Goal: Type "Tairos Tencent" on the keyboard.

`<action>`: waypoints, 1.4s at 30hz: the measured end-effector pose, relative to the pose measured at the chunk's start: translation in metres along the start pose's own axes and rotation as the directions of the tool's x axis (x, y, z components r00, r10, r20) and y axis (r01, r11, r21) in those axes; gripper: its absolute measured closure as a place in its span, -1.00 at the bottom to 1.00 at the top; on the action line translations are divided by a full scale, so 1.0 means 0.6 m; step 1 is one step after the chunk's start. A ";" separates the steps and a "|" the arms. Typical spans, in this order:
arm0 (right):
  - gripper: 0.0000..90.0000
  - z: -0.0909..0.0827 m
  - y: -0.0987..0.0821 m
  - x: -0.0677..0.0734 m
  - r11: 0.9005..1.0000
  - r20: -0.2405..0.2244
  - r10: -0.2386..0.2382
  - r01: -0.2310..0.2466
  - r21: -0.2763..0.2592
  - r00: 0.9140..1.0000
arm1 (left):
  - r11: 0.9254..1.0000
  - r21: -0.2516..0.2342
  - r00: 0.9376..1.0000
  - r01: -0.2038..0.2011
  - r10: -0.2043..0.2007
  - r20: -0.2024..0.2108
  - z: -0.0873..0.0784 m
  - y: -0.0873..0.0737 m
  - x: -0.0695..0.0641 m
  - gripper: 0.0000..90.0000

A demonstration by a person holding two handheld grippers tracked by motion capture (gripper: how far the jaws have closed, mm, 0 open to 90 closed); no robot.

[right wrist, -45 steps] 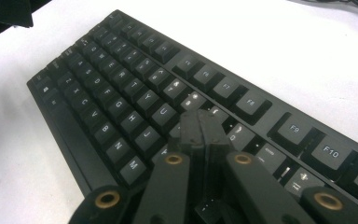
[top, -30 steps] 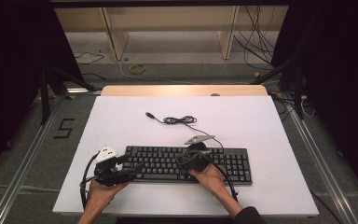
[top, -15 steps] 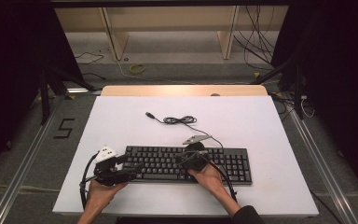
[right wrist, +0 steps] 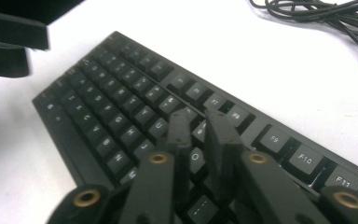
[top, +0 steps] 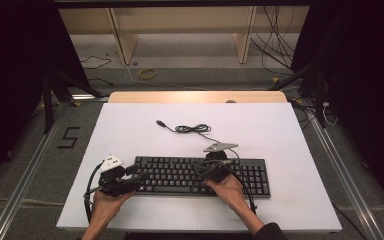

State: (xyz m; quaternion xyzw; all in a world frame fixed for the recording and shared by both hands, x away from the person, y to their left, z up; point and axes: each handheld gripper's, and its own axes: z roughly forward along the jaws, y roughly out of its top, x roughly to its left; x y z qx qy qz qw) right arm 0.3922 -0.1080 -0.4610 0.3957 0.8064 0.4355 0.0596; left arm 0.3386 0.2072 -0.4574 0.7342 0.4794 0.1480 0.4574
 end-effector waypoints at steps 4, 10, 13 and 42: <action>0.49 -0.011 -0.004 0.004 1.000 -0.031 -0.010 0.010 -0.023 0.999 | 1.000 0.020 1.000 -0.006 0.006 0.011 0.009 0.000 0.002 0.30; 0.15 -0.027 -0.011 0.011 0.998 -0.056 -0.026 0.024 -0.050 0.998 | 0.998 0.064 0.999 -0.026 0.024 0.026 0.024 0.001 0.000 0.71; 0.09 -0.034 -0.014 0.012 0.998 -0.061 -0.029 0.025 -0.066 0.998 | 0.995 0.085 0.999 -0.043 0.040 0.031 0.033 0.002 -0.001 0.85; -0.06 -0.058 -0.034 0.015 0.994 -0.072 -0.041 0.033 -0.107 0.997 | 0.980 0.187 0.998 -0.065 0.061 0.026 0.067 0.002 -0.008 0.97</action>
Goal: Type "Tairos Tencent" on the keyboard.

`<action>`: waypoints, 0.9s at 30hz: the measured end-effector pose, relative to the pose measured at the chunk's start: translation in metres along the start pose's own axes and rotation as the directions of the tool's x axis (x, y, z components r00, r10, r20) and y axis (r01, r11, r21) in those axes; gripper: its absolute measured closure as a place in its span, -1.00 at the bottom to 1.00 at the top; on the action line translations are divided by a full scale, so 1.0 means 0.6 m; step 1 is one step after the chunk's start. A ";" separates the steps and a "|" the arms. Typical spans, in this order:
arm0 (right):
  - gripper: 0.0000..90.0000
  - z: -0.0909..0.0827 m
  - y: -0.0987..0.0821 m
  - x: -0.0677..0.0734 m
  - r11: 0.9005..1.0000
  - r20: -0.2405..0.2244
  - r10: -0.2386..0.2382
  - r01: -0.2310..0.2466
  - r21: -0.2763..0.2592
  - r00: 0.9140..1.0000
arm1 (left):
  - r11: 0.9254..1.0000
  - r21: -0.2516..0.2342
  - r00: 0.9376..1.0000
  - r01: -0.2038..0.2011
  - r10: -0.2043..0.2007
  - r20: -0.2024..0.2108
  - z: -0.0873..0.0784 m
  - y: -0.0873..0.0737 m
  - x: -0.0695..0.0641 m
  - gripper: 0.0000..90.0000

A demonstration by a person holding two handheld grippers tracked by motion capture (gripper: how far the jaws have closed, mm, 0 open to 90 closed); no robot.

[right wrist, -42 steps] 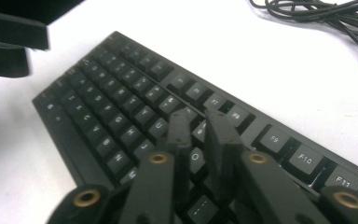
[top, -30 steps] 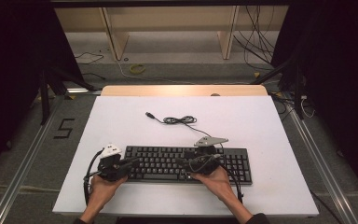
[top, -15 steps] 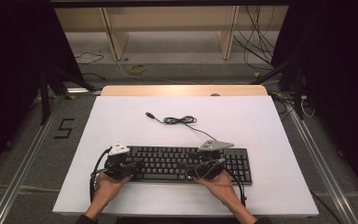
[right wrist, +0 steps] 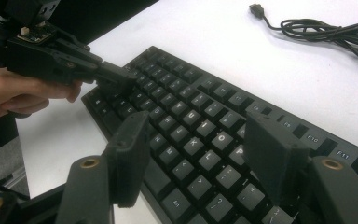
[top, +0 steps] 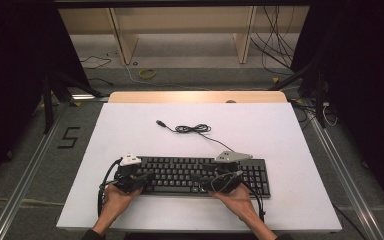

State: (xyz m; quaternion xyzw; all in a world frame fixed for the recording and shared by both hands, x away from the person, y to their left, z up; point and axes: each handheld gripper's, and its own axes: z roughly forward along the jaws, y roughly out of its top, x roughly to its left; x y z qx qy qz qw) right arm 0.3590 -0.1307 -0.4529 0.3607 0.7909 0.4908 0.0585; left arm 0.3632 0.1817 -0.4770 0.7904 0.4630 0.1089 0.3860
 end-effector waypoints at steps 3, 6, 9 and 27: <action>-0.06 -0.001 0.000 0.000 1.000 0.000 0.000 0.000 0.001 1.000 | 1.000 0.013 1.000 -0.006 0.005 0.004 0.004 -0.002 -0.001 0.97; -0.06 -0.001 0.000 0.001 1.000 0.000 0.000 0.000 0.000 1.000 | 1.000 0.012 1.000 -0.009 0.009 -0.006 0.005 -0.002 -0.004 0.98; -0.06 -0.001 0.000 0.001 1.000 0.000 0.000 0.000 0.001 1.000 | 1.000 0.015 1.000 -0.012 0.012 -0.008 0.005 -0.002 -0.005 0.98; -0.08 -0.004 0.000 0.002 1.000 0.000 -0.001 0.001 -0.005 1.000 | 0.999 -0.050 1.000 0.007 -0.008 -0.012 -0.020 0.007 -0.005 0.80</action>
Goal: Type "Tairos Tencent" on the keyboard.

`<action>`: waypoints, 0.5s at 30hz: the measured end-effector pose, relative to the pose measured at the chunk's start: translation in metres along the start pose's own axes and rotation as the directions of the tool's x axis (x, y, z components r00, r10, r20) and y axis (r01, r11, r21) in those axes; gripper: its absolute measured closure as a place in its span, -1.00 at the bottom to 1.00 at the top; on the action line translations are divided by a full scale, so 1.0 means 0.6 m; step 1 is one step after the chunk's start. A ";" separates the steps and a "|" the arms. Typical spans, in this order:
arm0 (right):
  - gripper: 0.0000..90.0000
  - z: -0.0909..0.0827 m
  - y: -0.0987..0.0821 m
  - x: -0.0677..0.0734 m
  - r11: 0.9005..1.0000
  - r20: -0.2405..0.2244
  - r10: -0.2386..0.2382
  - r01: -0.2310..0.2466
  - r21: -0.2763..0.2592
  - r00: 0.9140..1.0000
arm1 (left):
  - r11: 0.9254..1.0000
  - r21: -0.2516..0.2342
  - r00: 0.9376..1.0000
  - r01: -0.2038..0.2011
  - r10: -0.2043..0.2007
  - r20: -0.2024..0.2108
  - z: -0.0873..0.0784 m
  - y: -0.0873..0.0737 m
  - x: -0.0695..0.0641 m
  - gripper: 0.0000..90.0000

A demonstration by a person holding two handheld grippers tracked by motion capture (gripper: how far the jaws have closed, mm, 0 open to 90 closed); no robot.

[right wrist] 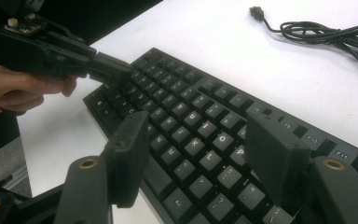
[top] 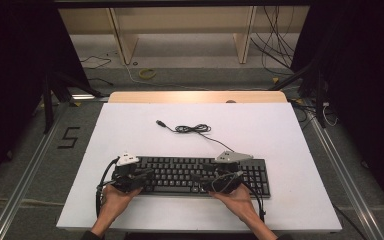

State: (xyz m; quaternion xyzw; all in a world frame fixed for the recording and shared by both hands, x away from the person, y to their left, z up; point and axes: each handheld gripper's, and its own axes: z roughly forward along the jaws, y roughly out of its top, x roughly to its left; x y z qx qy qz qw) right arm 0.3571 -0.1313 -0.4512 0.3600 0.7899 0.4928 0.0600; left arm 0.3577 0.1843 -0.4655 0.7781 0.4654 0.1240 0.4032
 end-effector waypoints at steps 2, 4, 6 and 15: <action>-0.09 0.001 0.000 0.000 1.000 -0.002 0.001 -0.001 0.001 1.000 | 1.000 -0.003 1.000 0.006 -0.006 0.002 -0.001 0.000 0.000 0.76; -0.09 0.001 -0.001 0.001 1.000 -0.002 0.001 -0.001 0.003 1.000 | 1.000 -0.004 1.000 0.005 -0.005 0.003 -0.002 0.000 0.000 0.71; -0.09 0.001 -0.001 0.001 1.000 -0.002 0.002 -0.002 0.003 1.000 | 1.000 -0.010 1.000 0.005 -0.004 0.003 -0.003 0.000 0.000 0.66; -0.11 0.003 -0.002 0.005 1.000 -0.009 -0.002 0.002 0.009 1.000 | 0.999 -0.048 0.999 0.025 -0.024 0.022 -0.014 0.002 0.003 0.19</action>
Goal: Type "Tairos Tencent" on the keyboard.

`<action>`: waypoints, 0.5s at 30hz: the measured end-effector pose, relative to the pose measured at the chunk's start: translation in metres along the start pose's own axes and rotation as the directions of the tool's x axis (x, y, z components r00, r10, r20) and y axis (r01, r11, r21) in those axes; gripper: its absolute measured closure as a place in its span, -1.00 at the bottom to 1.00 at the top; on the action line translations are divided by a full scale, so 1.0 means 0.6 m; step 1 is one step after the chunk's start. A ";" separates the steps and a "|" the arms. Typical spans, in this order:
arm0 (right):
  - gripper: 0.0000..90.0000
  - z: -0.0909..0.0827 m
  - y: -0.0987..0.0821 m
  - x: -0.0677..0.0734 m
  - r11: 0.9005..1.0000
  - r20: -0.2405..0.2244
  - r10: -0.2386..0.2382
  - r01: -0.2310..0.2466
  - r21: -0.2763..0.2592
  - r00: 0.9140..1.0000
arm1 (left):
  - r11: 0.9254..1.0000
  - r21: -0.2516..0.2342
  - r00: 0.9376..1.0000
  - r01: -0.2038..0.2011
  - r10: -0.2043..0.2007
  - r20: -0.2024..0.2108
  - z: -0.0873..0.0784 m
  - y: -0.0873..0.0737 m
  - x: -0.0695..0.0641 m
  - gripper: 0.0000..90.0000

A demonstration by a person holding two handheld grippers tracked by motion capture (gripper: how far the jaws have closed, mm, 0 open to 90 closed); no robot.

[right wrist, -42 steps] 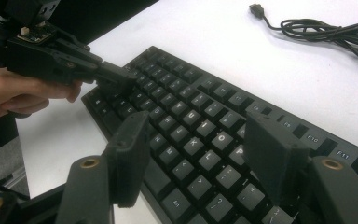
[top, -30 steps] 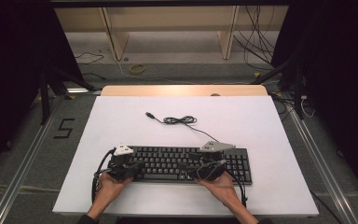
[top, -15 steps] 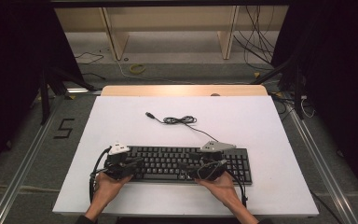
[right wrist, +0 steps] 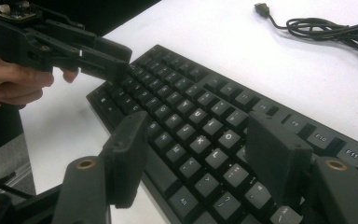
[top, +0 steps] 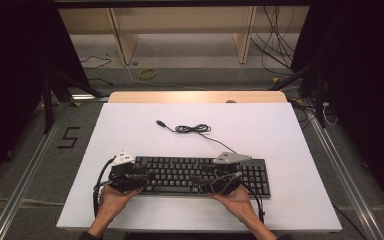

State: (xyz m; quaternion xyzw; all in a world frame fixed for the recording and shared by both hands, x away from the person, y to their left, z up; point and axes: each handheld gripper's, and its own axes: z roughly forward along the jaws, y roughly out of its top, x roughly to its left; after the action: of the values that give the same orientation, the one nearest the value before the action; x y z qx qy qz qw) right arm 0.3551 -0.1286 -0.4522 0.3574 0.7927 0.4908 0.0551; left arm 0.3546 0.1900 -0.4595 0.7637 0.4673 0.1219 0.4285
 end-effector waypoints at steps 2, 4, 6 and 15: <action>-0.11 0.000 0.000 0.001 1.000 -0.002 -0.002 0.002 0.000 1.000 | 1.000 -0.010 1.000 0.007 -0.007 0.001 -0.003 0.000 0.000 0.08; -0.11 0.001 0.000 0.002 1.000 -0.004 -0.001 0.001 0.001 1.000 | 1.000 -0.022 1.000 0.014 -0.014 0.000 -0.007 0.001 0.001 0.00; -0.11 0.001 -0.001 0.003 1.000 -0.005 -0.001 0.001 0.005 1.000 | 0.999 -0.033 1.000 0.016 -0.016 0.001 -0.010 0.001 0.001 -0.07; -0.03 0.008 -0.003 0.012 1.000 -0.025 -0.012 0.012 0.012 1.000 | 0.997 -0.077 1.000 0.015 -0.015 0.008 -0.023 -0.001 0.000 -0.27</action>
State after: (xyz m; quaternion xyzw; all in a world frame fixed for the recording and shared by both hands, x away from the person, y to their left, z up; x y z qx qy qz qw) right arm 0.3511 -0.1213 -0.4543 0.3469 0.7984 0.4900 0.0462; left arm 0.3463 0.1973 -0.4516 0.7435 0.4663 0.1339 0.4602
